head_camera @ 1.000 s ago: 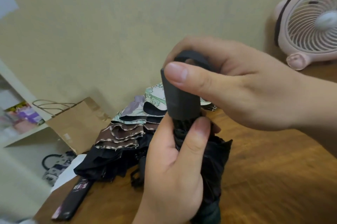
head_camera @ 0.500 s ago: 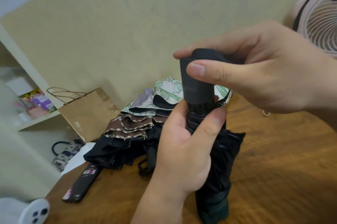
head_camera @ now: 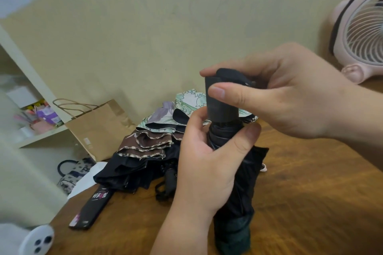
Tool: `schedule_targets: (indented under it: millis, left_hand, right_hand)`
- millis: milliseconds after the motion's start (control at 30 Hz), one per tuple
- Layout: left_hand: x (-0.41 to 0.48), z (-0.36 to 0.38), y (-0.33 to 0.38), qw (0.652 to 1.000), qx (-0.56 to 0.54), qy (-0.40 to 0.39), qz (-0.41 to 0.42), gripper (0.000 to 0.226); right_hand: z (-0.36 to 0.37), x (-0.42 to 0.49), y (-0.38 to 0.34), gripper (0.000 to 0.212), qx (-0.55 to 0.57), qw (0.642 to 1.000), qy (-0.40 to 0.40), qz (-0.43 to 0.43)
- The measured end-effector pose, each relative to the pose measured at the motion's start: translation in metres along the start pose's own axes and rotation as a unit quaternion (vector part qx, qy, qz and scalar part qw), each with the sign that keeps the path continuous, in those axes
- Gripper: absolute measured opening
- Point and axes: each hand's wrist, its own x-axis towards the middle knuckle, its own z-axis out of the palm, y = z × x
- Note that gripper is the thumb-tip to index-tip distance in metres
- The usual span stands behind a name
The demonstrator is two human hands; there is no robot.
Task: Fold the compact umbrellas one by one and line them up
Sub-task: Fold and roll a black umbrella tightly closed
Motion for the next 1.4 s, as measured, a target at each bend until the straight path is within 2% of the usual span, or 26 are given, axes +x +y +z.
schedule_targets:
  millis: [100, 200, 300, 400, 433, 500, 533, 600, 667, 767, 867, 967, 1067, 1133, 1167, 1233, 1300, 1333, 1400]
  left_hand:
    - [0.001, -0.006, -0.001, 0.999, 0.044, -0.001, -0.01, 0.042]
    - [0.004, -0.008, -0.003, 0.998, 0.056, 0.01, -0.03, 0.044]
    - [0.004, -0.009, -0.004, 0.999, 0.044, 0.017, -0.025, 0.052]
    - [-0.001, -0.015, -0.004, 0.989, 0.13, -0.041, -0.064, 0.066]
    - [-0.001, -0.016, -0.006, 0.977, 0.183, -0.07, -0.087, 0.062]
    - [-0.001, -0.011, -0.01, 0.954, 0.26, -0.106, -0.107, 0.041]
    - [-0.002, -0.006, -0.013, 0.949, 0.278, -0.107, -0.101, 0.032]
    - [-0.002, 0.006, -0.021, 0.955, 0.275, -0.08, -0.072, 0.027]
    - [-0.001, 0.015, -0.028, 0.966, 0.251, -0.045, -0.043, 0.035]
    - [0.002, 0.017, -0.034, 0.966, 0.256, -0.042, 0.0, 0.048]
    - [0.003, 0.014, -0.038, 0.972, 0.228, -0.06, 0.004, 0.045]
    - [0.004, 0.01, -0.042, 0.981, 0.164, -0.094, -0.037, 0.044]
    - [0.007, 0.0, -0.04, 0.976, 0.065, -0.141, -0.15, 0.032]
    - [0.007, -0.006, -0.038, 0.957, -0.002, -0.171, -0.235, 0.019]
    - [0.008, -0.01, -0.039, 0.943, -0.035, -0.189, -0.273, 0.014]
    - [0.009, -0.016, -0.043, 0.907, -0.096, -0.237, -0.334, 0.012]
    - [0.01, -0.021, -0.05, 0.86, -0.157, -0.283, -0.394, 0.021]
    - [0.011, -0.024, -0.052, 0.841, -0.187, -0.301, -0.409, 0.024]
    - [0.011, -0.025, -0.051, 0.832, -0.22, -0.304, -0.409, 0.031]
  right_hand:
    - [0.004, -0.002, 0.012, 0.025, -0.015, 0.999, -0.008, 0.038]
    - [0.008, 0.001, 0.021, 0.024, 0.063, 0.994, -0.002, 0.085]
    - [0.013, 0.004, 0.019, 0.018, 0.12, 0.988, 0.02, 0.093]
    - [0.011, 0.007, 0.019, 0.014, 0.099, 0.984, 0.105, 0.108]
    - [0.009, 0.008, 0.021, 0.016, 0.089, 0.978, 0.147, 0.121]
    - [0.008, 0.01, 0.023, 0.011, 0.065, 0.969, 0.193, 0.137]
    - [0.007, 0.01, 0.023, 0.006, 0.041, 0.973, 0.184, 0.132]
    - [0.006, 0.009, 0.022, 0.011, -0.031, 0.984, 0.136, 0.115]
    - [0.003, 0.008, 0.022, 0.017, -0.085, 0.985, 0.099, 0.109]
    - [0.003, 0.007, 0.023, 0.02, -0.118, 0.983, 0.09, 0.106]
    - [0.008, 0.007, 0.021, 0.02, -0.119, 0.982, 0.099, 0.106]
    - [0.008, 0.008, 0.019, 0.023, -0.128, 0.981, 0.099, 0.107]
    - [0.001, 0.009, 0.024, 0.034, -0.156, 0.979, 0.038, 0.124]
    - [-0.01, 0.008, 0.031, 0.033, -0.168, 0.976, -0.024, 0.138]
    - [-0.014, 0.007, 0.033, 0.037, -0.183, 0.973, -0.056, 0.127]
    - [-0.019, 0.006, 0.032, 0.054, -0.247, 0.961, -0.117, 0.035]
    - [-0.015, 0.002, 0.03, 0.066, -0.286, 0.93, -0.228, -0.042]
    - [-0.01, 0.0, 0.032, 0.07, -0.307, 0.907, -0.285, -0.039]
    - [0.003, -0.005, 0.042, 0.074, -0.364, 0.858, -0.362, -0.003]
